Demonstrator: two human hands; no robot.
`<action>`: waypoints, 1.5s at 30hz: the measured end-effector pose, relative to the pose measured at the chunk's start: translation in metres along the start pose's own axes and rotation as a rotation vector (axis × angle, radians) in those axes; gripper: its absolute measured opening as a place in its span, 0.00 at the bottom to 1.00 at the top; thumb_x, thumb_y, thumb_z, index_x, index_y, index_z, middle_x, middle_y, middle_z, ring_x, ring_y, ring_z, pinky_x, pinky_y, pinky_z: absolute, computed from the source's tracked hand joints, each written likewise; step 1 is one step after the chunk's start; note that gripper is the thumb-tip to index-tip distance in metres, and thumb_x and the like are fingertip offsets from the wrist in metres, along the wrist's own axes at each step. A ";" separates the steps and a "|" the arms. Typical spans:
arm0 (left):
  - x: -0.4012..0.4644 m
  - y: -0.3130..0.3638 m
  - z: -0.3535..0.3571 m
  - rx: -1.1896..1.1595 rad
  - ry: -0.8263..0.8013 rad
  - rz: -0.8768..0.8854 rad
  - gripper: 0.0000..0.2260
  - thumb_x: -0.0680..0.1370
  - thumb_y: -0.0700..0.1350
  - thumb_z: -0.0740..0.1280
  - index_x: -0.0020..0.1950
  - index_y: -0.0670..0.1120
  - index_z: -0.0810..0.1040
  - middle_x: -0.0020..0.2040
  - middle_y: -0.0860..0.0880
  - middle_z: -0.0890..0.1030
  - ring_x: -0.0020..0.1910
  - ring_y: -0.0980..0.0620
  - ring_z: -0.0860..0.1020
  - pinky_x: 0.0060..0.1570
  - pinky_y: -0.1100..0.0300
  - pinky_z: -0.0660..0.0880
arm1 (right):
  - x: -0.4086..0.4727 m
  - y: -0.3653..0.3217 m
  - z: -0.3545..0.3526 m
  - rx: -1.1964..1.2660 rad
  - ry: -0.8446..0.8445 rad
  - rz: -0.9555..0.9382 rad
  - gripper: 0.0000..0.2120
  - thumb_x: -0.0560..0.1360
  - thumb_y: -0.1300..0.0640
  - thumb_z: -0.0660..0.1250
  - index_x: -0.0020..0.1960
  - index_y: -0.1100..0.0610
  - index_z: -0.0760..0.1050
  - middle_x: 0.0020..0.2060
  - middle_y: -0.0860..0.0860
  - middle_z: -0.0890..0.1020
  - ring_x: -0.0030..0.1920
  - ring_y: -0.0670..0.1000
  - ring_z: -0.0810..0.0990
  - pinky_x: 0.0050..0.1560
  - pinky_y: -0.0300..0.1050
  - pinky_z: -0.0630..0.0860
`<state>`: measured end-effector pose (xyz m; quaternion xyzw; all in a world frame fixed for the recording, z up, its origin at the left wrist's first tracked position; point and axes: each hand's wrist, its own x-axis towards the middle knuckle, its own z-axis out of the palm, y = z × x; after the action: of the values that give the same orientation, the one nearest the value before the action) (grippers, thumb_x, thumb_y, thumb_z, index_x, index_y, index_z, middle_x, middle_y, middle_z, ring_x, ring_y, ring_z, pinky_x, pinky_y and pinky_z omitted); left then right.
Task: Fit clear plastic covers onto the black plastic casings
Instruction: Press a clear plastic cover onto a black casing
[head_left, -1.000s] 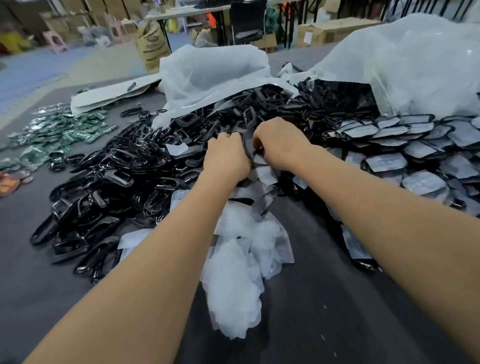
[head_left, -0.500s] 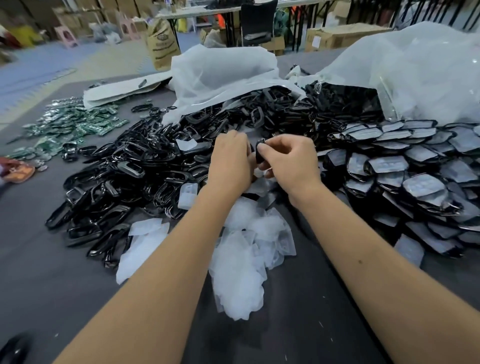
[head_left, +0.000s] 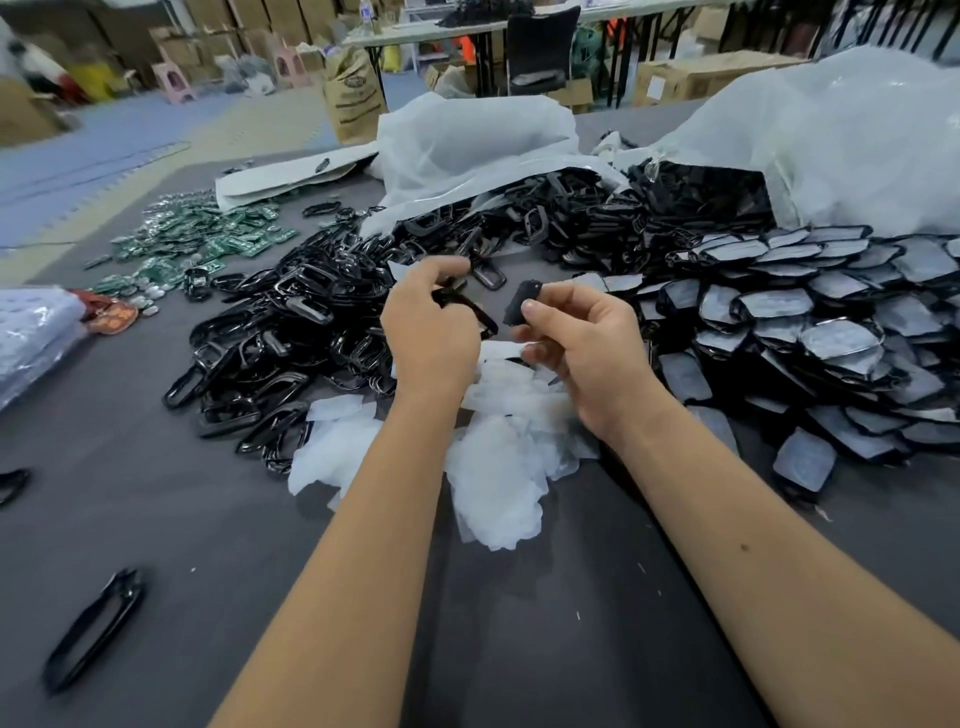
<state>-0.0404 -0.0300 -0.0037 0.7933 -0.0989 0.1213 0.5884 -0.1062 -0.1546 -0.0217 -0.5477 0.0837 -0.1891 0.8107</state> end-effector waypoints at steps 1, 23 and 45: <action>-0.003 -0.003 -0.002 -0.047 0.023 -0.076 0.25 0.69 0.28 0.57 0.54 0.49 0.84 0.53 0.51 0.83 0.49 0.52 0.82 0.55 0.53 0.80 | -0.002 0.003 0.000 0.002 -0.013 0.015 0.06 0.78 0.70 0.70 0.48 0.61 0.80 0.35 0.51 0.85 0.35 0.50 0.84 0.33 0.38 0.79; -0.022 -0.027 -0.003 -0.285 -0.105 -0.120 0.13 0.80 0.32 0.67 0.60 0.44 0.84 0.36 0.43 0.82 0.31 0.52 0.82 0.40 0.58 0.81 | 0.002 0.008 -0.007 -0.198 -0.035 -0.142 0.10 0.76 0.63 0.76 0.55 0.61 0.79 0.35 0.61 0.81 0.26 0.49 0.77 0.24 0.39 0.72; -0.021 -0.030 -0.002 -0.405 -0.234 -0.178 0.12 0.82 0.31 0.63 0.50 0.40 0.85 0.53 0.31 0.82 0.45 0.45 0.84 0.43 0.60 0.82 | 0.003 0.020 -0.003 -0.385 0.119 -0.177 0.05 0.74 0.65 0.78 0.45 0.64 0.82 0.30 0.56 0.84 0.27 0.56 0.84 0.26 0.41 0.78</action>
<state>-0.0515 -0.0193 -0.0365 0.6735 -0.1184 -0.0463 0.7282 -0.1000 -0.1521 -0.0409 -0.6856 0.1176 -0.2718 0.6651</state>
